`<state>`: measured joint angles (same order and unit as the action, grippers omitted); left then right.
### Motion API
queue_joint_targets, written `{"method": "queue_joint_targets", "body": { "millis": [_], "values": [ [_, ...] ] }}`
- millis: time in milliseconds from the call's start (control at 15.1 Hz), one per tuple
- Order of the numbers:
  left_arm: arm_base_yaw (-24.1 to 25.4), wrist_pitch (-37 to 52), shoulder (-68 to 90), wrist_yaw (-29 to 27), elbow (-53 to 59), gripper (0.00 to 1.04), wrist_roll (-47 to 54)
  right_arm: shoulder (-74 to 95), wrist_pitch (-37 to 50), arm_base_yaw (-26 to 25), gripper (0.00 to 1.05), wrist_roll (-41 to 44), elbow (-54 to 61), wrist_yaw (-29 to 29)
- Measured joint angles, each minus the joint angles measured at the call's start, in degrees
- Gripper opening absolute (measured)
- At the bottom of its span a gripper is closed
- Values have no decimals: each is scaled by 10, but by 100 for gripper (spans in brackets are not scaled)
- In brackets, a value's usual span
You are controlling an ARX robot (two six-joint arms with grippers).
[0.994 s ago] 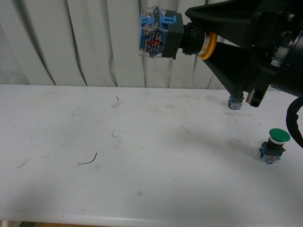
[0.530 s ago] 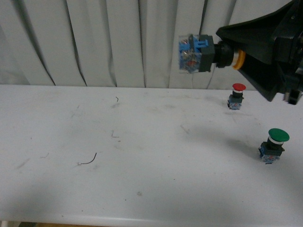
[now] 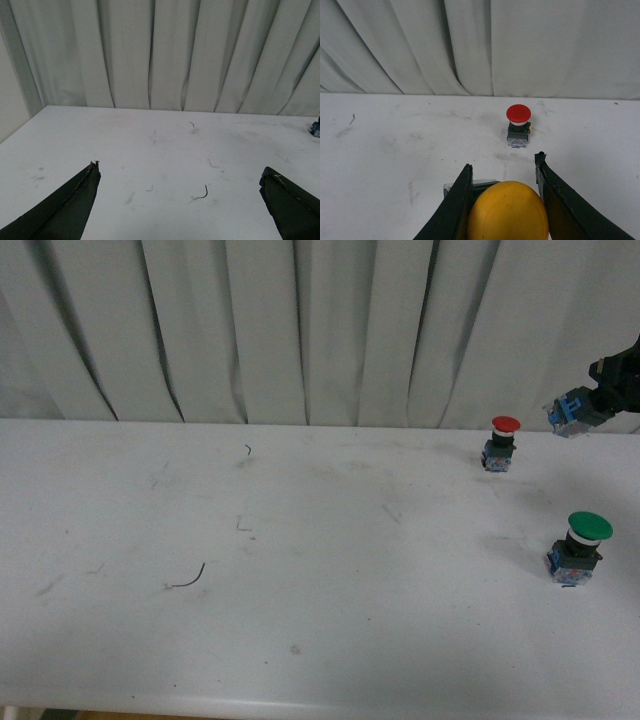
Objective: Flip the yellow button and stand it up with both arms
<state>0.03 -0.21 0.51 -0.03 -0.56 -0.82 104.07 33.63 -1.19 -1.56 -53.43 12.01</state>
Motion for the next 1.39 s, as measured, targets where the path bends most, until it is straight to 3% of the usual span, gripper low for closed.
{"method": "queue_joint_targets", "body": {
  "millis": [199,662,927,1391],
  "values": [
    [0,0,0,0,0,98,0,63,-54,-8,34,27,-62,-43],
    [0,0,0,0,0,98,0,245,-321,-11,34,74,-356,-121],
    [0,0,0,0,0,98,0,291,-354,3,34,80,-418,-151],
    [0,0,0,0,0,98,0,321,-364,54,34,78,-428,-203]
  ]
}}
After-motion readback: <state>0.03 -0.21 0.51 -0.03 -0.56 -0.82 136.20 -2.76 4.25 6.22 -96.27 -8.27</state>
